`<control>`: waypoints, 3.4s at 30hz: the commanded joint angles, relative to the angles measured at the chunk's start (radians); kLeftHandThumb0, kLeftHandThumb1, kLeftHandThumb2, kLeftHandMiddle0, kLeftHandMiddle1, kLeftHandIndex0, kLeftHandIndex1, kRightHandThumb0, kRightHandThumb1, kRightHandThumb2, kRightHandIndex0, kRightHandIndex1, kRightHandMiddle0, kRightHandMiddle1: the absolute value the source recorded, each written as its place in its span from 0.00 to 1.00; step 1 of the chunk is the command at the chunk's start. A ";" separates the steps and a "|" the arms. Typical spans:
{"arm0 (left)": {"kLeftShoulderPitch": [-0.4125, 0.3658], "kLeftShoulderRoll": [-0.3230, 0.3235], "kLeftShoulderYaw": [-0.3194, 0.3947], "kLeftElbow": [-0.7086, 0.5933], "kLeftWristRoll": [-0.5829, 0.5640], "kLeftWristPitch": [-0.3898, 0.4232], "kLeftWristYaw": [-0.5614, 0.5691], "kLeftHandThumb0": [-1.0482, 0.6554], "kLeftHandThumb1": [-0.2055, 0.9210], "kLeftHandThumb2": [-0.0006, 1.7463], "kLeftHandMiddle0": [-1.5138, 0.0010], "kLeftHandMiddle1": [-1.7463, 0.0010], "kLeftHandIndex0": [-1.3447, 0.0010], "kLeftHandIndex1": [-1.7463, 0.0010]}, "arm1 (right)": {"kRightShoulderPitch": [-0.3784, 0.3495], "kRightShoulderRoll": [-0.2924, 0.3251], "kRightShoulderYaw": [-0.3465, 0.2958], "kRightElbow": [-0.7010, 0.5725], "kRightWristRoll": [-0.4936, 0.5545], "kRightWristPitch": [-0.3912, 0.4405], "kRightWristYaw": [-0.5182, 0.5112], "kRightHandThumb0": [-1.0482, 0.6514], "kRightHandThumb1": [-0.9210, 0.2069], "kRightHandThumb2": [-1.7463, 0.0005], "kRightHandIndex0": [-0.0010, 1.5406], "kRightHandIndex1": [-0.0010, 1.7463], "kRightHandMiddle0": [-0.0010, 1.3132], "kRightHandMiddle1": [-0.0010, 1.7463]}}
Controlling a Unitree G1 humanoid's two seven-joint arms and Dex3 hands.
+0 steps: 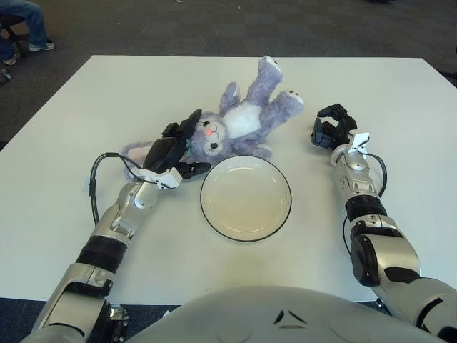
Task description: Put the doll into the plate.
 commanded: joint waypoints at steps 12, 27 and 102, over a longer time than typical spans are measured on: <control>-0.074 -0.003 0.002 -0.103 0.033 0.061 -0.078 0.06 0.98 0.11 0.92 0.28 1.00 0.99 | 0.053 0.009 -0.005 0.052 0.004 0.043 0.014 0.61 0.54 0.25 0.41 1.00 0.34 0.94; -0.114 -0.026 -0.014 -0.167 0.200 0.176 -0.036 0.13 0.77 0.28 0.96 0.79 1.00 1.00 | 0.056 0.008 -0.003 0.046 0.002 0.051 0.018 0.61 0.55 0.25 0.41 1.00 0.33 0.94; -0.680 0.164 -0.297 0.232 0.102 0.004 -0.942 0.00 1.00 0.36 0.83 0.00 0.99 0.99 | 0.098 -0.007 0.019 -0.060 -0.021 0.108 0.013 0.61 0.57 0.24 0.42 1.00 0.35 0.93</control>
